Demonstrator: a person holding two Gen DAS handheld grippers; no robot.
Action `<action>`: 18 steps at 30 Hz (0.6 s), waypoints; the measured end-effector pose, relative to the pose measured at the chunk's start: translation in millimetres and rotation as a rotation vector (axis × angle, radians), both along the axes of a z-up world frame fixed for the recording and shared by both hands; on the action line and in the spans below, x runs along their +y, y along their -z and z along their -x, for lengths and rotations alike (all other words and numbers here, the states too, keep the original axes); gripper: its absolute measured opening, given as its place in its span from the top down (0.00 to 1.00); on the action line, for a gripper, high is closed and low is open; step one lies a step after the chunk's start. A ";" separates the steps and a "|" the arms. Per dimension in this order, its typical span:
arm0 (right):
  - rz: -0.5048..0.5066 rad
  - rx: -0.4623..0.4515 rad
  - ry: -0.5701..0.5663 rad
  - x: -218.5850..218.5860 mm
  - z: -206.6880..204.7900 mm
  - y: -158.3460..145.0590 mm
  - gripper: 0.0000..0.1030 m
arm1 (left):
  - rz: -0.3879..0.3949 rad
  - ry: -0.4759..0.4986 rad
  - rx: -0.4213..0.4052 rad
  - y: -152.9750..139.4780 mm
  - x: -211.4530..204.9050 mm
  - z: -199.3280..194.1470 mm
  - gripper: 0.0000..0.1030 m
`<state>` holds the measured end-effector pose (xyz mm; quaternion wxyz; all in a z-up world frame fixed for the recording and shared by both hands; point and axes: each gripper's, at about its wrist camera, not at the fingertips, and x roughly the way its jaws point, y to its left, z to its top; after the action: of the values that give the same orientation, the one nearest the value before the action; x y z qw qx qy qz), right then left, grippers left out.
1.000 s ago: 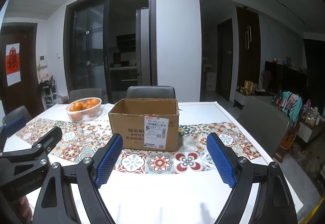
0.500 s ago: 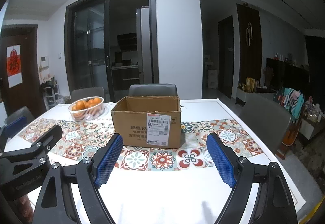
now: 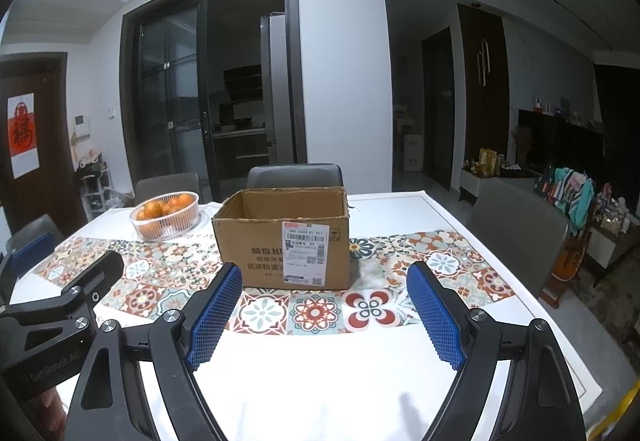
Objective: Organize soft objects
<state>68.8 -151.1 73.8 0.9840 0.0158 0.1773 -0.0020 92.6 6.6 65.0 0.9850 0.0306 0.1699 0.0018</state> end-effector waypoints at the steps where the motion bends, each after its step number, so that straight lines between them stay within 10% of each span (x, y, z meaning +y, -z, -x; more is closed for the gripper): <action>1: -0.001 0.000 0.001 -0.4 -0.2 0.0 0.17 | 0.000 0.001 0.002 0.5 -0.1 -0.3 0.00; 18: -0.002 0.014 0.008 -2.5 -4.9 3.2 0.17 | 0.005 0.002 0.020 5.5 0.6 -3.1 0.00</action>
<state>73.7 -153.6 70.6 0.9827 0.0174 0.1842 -0.0058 95.6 7.2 59.5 0.9834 0.0283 0.1795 -0.0001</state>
